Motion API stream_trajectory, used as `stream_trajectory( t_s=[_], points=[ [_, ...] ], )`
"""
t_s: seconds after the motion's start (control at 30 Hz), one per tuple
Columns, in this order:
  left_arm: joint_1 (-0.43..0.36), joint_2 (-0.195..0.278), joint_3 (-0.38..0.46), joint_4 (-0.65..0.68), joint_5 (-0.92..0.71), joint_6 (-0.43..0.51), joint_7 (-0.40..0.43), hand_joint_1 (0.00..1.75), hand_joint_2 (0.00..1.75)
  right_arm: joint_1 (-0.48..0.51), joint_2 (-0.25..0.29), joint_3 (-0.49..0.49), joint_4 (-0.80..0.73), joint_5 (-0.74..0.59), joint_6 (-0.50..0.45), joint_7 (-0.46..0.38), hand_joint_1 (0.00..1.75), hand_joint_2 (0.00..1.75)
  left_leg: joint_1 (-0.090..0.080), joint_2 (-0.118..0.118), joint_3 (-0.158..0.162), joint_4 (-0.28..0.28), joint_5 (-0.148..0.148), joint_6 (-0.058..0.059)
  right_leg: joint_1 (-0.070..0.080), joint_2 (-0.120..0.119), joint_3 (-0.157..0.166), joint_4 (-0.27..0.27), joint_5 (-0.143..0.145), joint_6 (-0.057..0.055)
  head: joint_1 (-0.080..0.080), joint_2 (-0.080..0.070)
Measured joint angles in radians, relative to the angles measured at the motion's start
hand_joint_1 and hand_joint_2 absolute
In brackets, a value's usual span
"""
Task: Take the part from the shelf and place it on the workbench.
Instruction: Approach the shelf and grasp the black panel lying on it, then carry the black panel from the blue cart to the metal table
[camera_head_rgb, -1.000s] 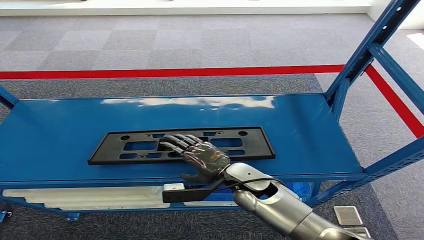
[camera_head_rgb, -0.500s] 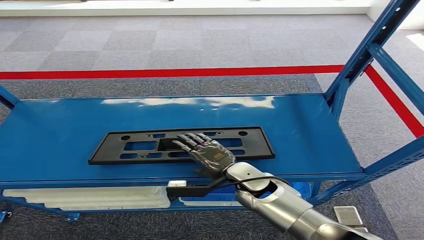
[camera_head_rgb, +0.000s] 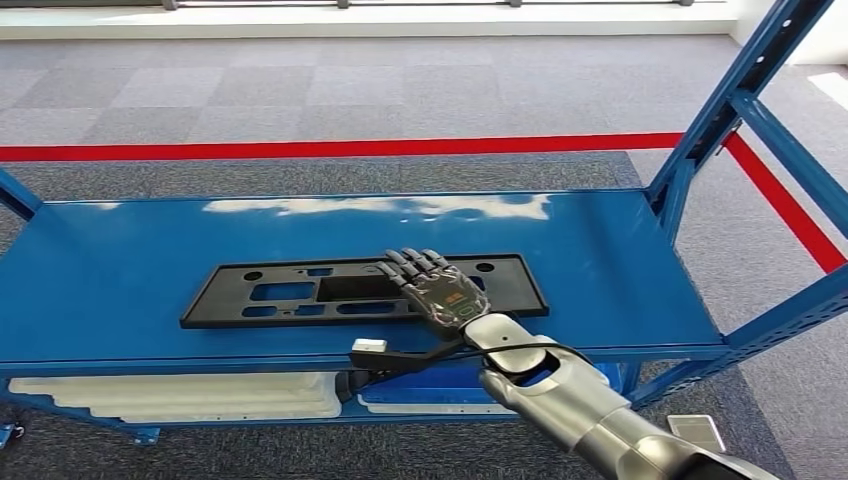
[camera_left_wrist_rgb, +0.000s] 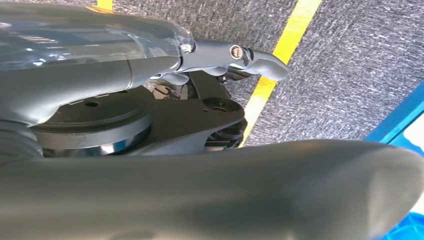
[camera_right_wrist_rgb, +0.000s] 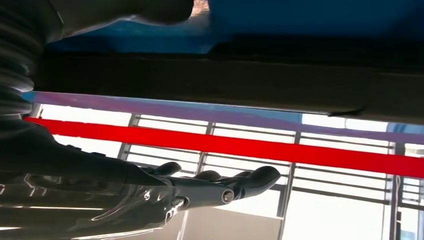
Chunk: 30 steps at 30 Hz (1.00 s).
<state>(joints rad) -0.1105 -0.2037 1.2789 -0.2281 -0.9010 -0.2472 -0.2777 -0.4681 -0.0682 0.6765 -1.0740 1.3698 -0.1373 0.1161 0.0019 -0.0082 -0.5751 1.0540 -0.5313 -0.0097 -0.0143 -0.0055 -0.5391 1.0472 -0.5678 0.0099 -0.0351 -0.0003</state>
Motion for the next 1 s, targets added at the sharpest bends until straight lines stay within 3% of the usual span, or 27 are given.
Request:
stream_trajectory(
  t_s=[0.13, 0.27, 0.57, 0.73, 0.87, 1.0],
  points=[
    [-0.001, 0.0, -0.001, 0.0, 0.0, 0.002, 0.0, 0.0, 0.0, -0.011, 0.004, -0.031, 0.025, -0.009, 0.008, 0.004, 0.02, 1.75, 0.0, 0.0, 0.002, 0.0, 0.0, 0.0, 0.0, 0.0, 0.002, 0.0, 0.0, 0.0, 0.0, 0.0],
    [-0.004, 0.0, -0.001, 0.0, 0.0, 0.002, 0.0, 0.0, 0.0, -0.04, 0.011, -0.082, 0.079, -0.042, 0.042, -0.015, 1.75, 1.75, 0.0, 0.0, 0.004, 0.0, 0.0, 0.0, 0.0, 0.0, 0.004, 0.0, 0.0, 0.0, 0.0, 0.0],
    [-0.008, 0.0, -0.002, 0.0, 0.0, 0.005, -0.006, 0.0, 0.0, -0.082, 0.012, -0.178, 0.189, -0.075, 0.027, -0.06, 1.75, 1.75, 0.0, 0.0, 0.006, 0.0, 0.0, 0.0, 0.0, 0.0, 0.006, 0.0, 0.0, 0.0, 0.0, 0.0],
    [-0.008, 0.0, -0.019, 0.0, -0.023, 0.022, -0.07, 0.0, 0.0, -0.066, 0.009, -0.226, 0.17, -0.082, 0.018, -0.068, 1.75, 1.75, 0.0, 0.0, 0.007, 0.0, 0.0, 0.0, 0.0, -0.001, 0.007, -0.001, 0.0, 0.001, 0.0, 0.0],
    [-0.008, 0.0, -0.045, 0.0, -0.041, 0.026, -0.145, 0.0, 1.75, 0.015, -0.009, -0.283, 0.088, -0.083, 0.002, -0.067, 1.75, 1.75, -0.001, -0.001, 0.005, 0.0, -0.001, 0.001, 0.0, -0.002, 0.006, -0.001, 0.0, 0.001, 0.0, 0.0],
    [-0.009, 0.0, -0.061, 0.0, -0.045, 0.019, -0.17, 0.0, 1.75, 0.1, -0.017, -0.352, -0.045, -0.108, -0.032, -0.091, 1.75, 1.75, -0.002, 0.0, 0.002, 0.0, -0.001, 0.002, -0.001, 0.0, 0.003, -0.001, 0.0, 0.001, 0.0, 0.0]
  ],
)
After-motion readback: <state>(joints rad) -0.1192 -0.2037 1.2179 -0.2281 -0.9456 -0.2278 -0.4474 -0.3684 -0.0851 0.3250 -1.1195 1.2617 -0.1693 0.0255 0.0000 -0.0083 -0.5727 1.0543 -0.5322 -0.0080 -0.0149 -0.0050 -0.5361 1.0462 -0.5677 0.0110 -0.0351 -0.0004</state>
